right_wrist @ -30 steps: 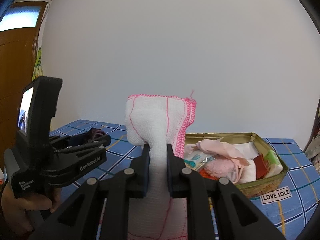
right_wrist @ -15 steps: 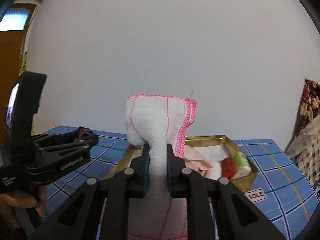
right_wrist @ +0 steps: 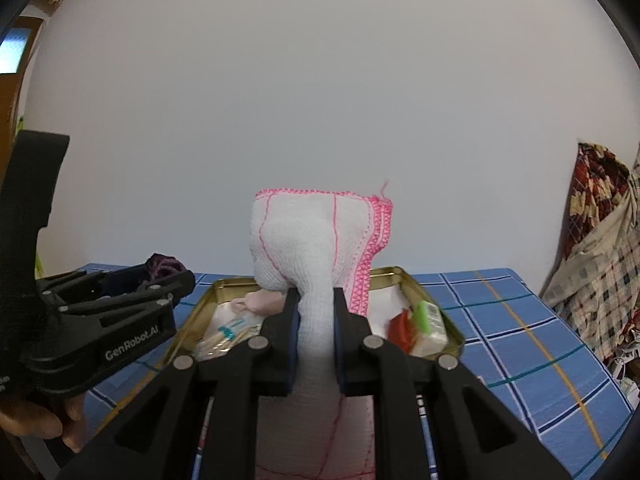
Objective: Organize soft objects
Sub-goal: 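Carry the towel and scrunchie over the gold tin with both tools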
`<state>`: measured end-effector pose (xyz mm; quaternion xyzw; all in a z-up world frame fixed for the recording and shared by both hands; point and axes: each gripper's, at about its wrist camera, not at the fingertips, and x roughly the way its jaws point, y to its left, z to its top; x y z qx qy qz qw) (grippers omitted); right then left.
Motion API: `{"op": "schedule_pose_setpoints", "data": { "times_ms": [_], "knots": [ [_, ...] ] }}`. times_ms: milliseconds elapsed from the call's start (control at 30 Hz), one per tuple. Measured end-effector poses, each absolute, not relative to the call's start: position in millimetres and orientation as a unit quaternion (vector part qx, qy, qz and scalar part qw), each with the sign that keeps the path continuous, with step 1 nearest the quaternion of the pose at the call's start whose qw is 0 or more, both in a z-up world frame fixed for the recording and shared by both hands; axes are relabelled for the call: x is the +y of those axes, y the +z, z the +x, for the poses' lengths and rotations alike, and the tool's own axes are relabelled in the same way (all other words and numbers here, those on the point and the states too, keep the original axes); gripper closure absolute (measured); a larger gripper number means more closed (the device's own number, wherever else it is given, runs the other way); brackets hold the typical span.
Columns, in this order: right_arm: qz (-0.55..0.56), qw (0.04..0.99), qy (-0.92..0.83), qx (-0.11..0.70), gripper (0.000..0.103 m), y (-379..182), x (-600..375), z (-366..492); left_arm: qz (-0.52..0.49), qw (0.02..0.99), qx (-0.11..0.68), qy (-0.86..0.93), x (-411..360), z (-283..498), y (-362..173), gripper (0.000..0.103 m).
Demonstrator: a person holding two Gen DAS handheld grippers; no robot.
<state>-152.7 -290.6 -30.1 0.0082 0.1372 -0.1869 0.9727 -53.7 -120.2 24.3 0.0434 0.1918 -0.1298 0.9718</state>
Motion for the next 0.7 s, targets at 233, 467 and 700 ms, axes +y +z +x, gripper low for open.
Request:
{"op": "schedule_pose_setpoints", "data": {
  "times_ms": [233,467,700],
  "knots": [
    [0.025,0.968,-0.207,0.142,0.089,-26,-303,-157,0.05,0.969,0.195,-0.142,-136,-50,24,0.06],
    [0.029,0.963,-0.226,0.145,0.089,-17,-318,-155,0.048,0.967,0.203,-0.149,-145,-40,22,0.06],
    [0.031,0.96,-0.235,0.148,0.089,-15,-323,-151,0.049,0.965,0.206,-0.157,-153,-34,23,0.06]
  ]
}}
